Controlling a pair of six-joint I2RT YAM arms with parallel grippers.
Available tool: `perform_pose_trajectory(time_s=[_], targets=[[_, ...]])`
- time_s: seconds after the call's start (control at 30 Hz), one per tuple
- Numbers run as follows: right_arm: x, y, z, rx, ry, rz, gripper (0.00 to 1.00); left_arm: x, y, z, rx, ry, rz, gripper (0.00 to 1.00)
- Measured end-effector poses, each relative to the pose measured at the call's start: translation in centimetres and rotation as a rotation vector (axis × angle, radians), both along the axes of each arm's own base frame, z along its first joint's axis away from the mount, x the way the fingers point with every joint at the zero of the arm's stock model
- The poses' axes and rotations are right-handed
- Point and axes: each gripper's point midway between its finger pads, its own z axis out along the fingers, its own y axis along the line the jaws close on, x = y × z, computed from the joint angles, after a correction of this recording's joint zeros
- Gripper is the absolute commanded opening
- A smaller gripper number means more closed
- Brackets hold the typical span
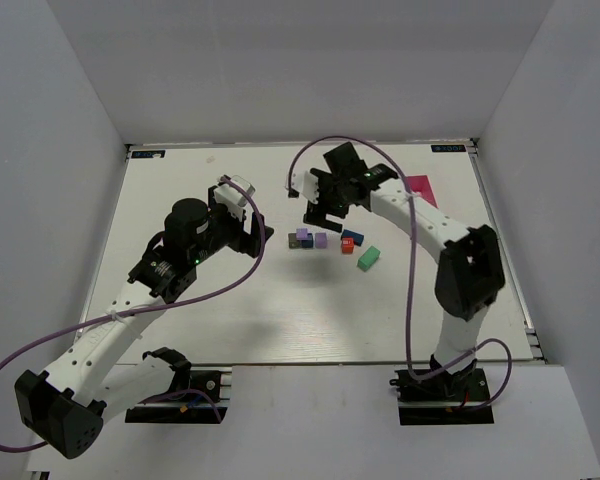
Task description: Build the wood block tower
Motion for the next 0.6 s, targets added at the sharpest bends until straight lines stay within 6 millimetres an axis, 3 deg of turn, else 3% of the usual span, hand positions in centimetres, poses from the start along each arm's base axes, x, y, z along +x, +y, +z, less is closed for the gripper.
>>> perform_pose_trajectory(time_s=[0.17,0.23,0.27,0.3,0.4,0.5,0.53,0.6], targets=[[-1.7,-4.4,2.6,0.047,-0.137,-0.107,0.9,0.1,0.0,-0.2,0.002,0.0,0.002,1.0],[-3.1,-6.6,2.5,0.057,-0.158,-0.14,0.8,0.1,0.0,-0.5,0.007,0.007,0.002,1.0],[-3.6,-7.5,2.4,0.061,-0.163,-0.152,0.7,0.1,0.0,-0.8,0.01,0.012,0.002,1.0],[-4.0,-8.3,2.0,0.061,-0.157,-0.162,0.43,0.2,-0.1,-1.0,0.013,0.018,0.002,1.0],[-4.9,-9.8,1.0,0.067,-0.129,-0.167,0.11,0.4,-0.2,-1.6,0.023,0.032,0.003,1.0],[-5.6,-10.6,0.2,0.076,-0.101,-0.157,0.0,0.5,-0.2,-1.8,0.028,0.039,0.006,0.97],[-5.6,-10.8,0.0,0.081,-0.094,-0.155,0.01,0.6,-0.2,-1.9,0.028,0.039,0.007,0.95],[-5.5,-10.9,-0.2,0.094,-0.082,-0.155,0.11,0.6,-0.1,-1.9,0.029,0.04,0.01,0.78]])
